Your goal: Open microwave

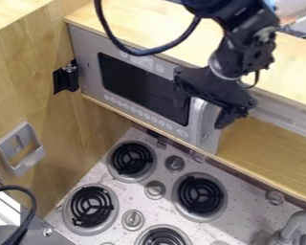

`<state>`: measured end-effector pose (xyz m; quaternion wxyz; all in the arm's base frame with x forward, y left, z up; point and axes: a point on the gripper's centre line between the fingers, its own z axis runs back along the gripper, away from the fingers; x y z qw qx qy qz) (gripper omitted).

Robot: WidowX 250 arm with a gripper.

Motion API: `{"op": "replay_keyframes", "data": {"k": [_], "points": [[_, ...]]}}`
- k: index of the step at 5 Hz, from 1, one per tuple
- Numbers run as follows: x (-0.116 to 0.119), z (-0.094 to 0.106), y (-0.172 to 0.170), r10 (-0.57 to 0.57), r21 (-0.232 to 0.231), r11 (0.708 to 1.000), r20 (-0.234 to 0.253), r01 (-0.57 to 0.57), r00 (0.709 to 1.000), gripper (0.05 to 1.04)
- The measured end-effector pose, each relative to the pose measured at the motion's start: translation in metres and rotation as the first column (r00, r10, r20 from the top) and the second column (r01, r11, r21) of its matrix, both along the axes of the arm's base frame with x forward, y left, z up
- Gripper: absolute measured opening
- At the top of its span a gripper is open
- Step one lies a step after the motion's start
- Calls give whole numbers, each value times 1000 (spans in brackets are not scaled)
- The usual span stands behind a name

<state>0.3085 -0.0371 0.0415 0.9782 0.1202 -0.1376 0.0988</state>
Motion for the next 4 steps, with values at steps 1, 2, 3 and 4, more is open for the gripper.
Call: {"op": "replay_keyframes", "data": {"k": [1,2,3,4], "points": [[2,-14,7,19,-59,998,3,-18,1000,998],[6,-17,15,43,-96,995,24,-41,999,998],[8,-25,22,53,-117,992,16,-51,998,998],[15,-32,26,33,-137,990,33,-29,999,998]]}}
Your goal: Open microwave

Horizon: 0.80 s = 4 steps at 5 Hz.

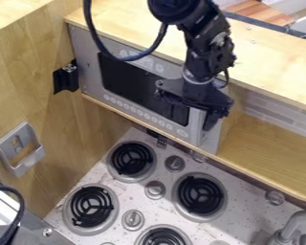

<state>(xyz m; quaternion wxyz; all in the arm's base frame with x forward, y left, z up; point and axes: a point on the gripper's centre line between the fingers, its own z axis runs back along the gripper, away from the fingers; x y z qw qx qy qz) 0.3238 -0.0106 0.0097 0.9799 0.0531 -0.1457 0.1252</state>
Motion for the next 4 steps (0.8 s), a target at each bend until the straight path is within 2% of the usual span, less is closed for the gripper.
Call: {"op": "replay_keyframes", "data": {"k": [2,3,4], "points": [[15,-8,2,-51,-19,999,2,51,999,998],[19,-11,5,-72,-25,997,2,72,997,961],[21,-13,7,-89,-10,996,8,89,996,685]]}}
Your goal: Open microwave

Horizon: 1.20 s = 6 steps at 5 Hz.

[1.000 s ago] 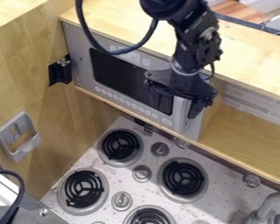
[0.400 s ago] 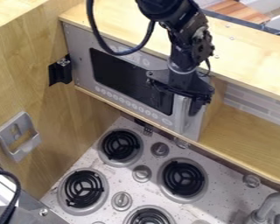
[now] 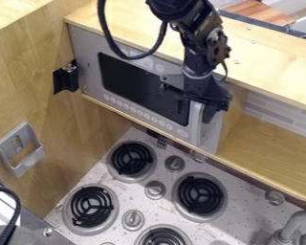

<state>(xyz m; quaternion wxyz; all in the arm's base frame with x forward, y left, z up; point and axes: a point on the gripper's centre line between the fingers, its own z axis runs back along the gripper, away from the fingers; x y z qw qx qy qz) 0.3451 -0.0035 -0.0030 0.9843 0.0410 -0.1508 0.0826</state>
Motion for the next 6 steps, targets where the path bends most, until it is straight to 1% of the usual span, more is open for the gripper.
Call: {"op": "replay_keyframes", "data": {"k": [1,2,4,5,6], "points": [[2,-3,-1,-3,1,1000,-3,3,1000,407],[3,-3,-2,-6,3,1000,-7,6,1000,329],[2,-4,-4,1,11,1000,-17,0,1000,329],[-9,-5,-1,11,29,1000,-24,-10,1000,329],[-28,-3,3,23,44,999,-46,-21,999,328]]}}
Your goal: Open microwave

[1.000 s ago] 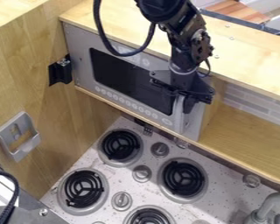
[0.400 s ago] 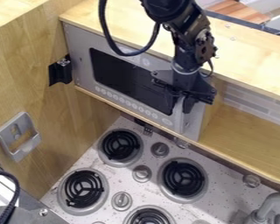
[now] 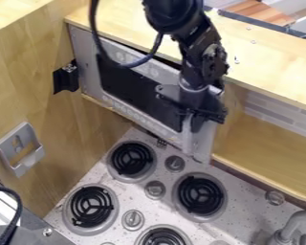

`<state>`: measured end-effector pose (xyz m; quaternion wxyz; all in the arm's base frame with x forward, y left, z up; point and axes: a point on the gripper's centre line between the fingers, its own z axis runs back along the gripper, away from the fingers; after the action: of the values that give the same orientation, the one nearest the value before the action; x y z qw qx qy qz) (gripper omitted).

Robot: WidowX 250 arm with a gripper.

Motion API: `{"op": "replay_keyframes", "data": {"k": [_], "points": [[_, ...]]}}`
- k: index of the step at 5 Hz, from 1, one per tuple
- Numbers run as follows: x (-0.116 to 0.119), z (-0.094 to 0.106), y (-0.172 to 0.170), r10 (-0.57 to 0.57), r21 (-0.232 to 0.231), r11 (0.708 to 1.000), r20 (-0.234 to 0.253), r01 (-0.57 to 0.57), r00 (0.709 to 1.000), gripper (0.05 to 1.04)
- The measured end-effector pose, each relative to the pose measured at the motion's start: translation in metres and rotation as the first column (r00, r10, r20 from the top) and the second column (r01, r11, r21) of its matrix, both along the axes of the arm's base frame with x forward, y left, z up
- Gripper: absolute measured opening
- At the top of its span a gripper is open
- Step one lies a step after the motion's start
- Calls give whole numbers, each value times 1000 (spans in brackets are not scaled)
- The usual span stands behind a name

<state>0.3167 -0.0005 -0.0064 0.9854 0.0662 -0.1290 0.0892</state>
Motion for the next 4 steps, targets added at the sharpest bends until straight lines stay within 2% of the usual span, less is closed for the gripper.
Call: {"op": "replay_keyframes", "data": {"k": [3,4], "points": [[-52,2,15,48,-8,999,-31,-49,998,328],[-58,1,17,61,-12,998,-32,-62,998,373]]}}
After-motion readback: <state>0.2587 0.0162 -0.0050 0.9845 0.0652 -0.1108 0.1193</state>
